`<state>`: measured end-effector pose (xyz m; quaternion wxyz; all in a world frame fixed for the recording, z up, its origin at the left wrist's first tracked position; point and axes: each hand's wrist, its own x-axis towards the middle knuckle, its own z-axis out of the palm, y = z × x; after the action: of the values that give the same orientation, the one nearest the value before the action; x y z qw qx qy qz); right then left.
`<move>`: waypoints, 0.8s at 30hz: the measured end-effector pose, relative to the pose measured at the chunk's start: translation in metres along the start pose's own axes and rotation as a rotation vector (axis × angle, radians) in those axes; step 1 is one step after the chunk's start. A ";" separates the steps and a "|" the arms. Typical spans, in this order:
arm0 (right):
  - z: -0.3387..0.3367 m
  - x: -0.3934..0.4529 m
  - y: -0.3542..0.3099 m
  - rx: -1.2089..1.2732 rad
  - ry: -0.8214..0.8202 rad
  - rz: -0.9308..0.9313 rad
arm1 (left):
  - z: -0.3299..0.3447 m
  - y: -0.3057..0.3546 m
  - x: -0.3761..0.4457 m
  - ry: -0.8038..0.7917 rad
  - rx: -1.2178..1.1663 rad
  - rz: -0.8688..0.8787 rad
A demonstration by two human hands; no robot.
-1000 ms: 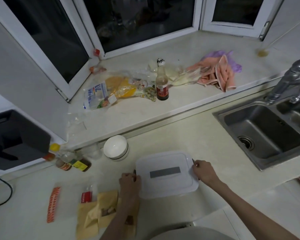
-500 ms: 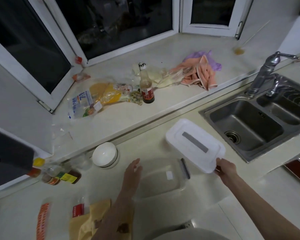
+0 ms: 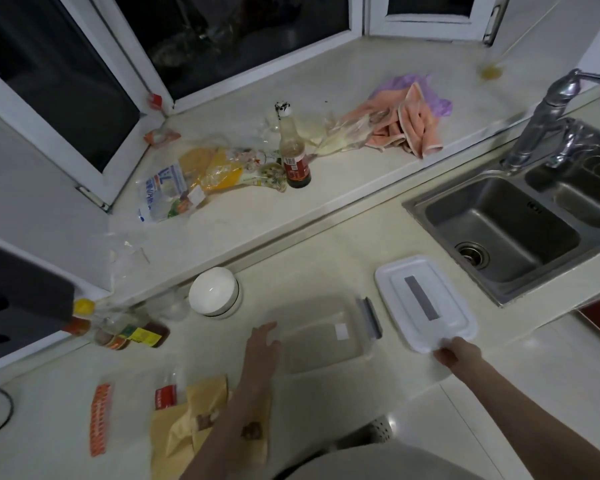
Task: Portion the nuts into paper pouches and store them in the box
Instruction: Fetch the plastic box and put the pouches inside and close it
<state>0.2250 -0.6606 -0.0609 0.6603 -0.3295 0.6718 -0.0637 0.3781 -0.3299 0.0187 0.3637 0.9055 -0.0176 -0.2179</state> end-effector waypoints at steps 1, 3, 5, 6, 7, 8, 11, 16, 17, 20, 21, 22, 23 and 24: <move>0.002 -0.004 -0.003 -0.080 -0.004 -0.015 | 0.000 -0.002 -0.001 0.006 -0.001 0.004; 0.008 -0.011 -0.008 -0.196 0.061 -0.046 | 0.001 -0.005 -0.005 0.027 -0.044 -0.009; 0.021 -0.023 -0.014 -0.285 0.058 -0.188 | 0.002 -0.008 -0.010 0.051 -0.103 -0.015; 0.030 -0.034 -0.017 -0.290 0.000 -0.255 | 0.003 -0.010 -0.012 0.057 -0.132 -0.008; 0.040 -0.045 -0.019 -0.280 -0.064 -0.309 | 0.004 -0.012 -0.014 0.066 -0.151 -0.002; 0.051 -0.057 -0.019 -0.282 -0.105 -0.371 | 0.003 -0.014 -0.016 0.084 -0.159 -0.006; 0.086 -0.102 -0.020 -0.325 -0.238 -0.571 | -0.005 -0.027 -0.020 0.151 -0.192 -0.068; 0.143 -0.183 0.006 -0.460 -0.583 -0.681 | -0.028 -0.080 -0.042 0.189 -0.226 -0.144; 0.154 -0.197 0.017 -0.495 -0.640 -0.673 | -0.034 -0.092 -0.047 0.206 -0.234 -0.177; 0.180 -0.228 0.055 -0.611 -0.791 -0.576 | -0.054 -0.124 -0.060 0.251 -0.285 -0.300; 0.188 -0.237 0.069 -0.655 -0.835 -0.527 | -0.062 -0.137 -0.065 0.264 -0.322 -0.328; 0.194 -0.245 0.083 -0.698 -0.872 -0.478 | -0.070 -0.149 -0.070 0.275 -0.346 -0.348; 0.199 -0.251 0.097 -0.735 -0.901 -0.432 | -0.077 -0.161 -0.075 0.288 -0.365 -0.363; 0.204 -0.255 0.112 -0.765 -0.920 -0.387 | -0.083 -0.173 -0.080 0.302 -0.392 -0.374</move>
<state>0.3517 -0.3681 0.0724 0.6936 -0.6517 0.2224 0.2114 0.3175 -0.1331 -0.0131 0.4837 0.8276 0.2460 -0.1434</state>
